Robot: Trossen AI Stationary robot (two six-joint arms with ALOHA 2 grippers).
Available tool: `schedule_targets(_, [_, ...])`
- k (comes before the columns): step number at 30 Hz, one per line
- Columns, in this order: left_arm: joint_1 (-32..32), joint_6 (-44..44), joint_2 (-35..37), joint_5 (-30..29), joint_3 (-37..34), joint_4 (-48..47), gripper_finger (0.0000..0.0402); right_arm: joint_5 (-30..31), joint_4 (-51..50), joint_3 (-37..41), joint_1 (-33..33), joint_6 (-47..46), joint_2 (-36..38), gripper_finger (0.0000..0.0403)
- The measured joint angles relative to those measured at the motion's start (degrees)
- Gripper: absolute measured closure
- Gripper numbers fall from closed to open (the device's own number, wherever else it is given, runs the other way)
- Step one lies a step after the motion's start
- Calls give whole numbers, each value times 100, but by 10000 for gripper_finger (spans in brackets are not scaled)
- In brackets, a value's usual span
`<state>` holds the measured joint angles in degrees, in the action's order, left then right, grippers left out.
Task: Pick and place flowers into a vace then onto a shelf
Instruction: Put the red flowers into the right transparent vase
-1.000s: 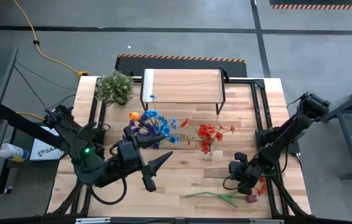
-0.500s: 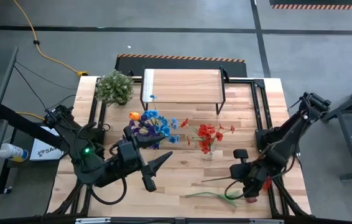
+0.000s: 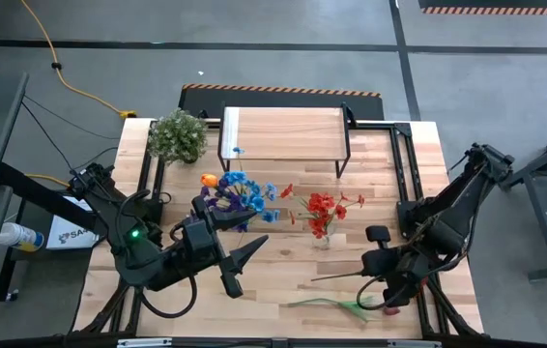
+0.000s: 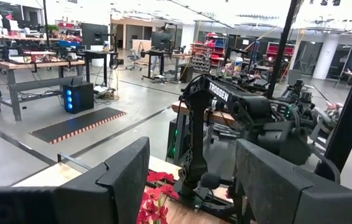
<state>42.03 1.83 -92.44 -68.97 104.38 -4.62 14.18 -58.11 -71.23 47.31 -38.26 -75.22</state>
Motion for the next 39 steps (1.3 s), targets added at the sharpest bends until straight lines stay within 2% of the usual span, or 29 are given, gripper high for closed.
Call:
schedule_targets(4, [0, 2, 0, 42, 0, -1, 131, 378, 9, -514, 0, 166, -4, 403])
schedule_targets(10, [1, 8, 0, 527, 0, 13, 131, 1253, 13, -1567, 0, 861, -4, 403])
schedule_targets(15, [1, 120, 0, 858, 0, 17, 131, 1698, -133, -2380, -2, 1550, -102, 403])
schedule_targets(20, [3, 168, 0, 957, 0, 17, 131, 2382, -1148, -3218, -39, 2073, -417, 402])
schedule_targets(25, [3, 180, 29, 983, 0, 40, 131, 2815, -2303, -4116, -233, 2438, -891, 402])
schedule_targets(33, [2, 319, 142, 1030, 1, 145, 131, 3325, -2668, -5230, -676, 3993, -1438, 402])
schedule_targets(39, [1, 407, 240, 1047, 2, 166, 131, 3952, -2656, -5617, -986, 5150, -1598, 402])
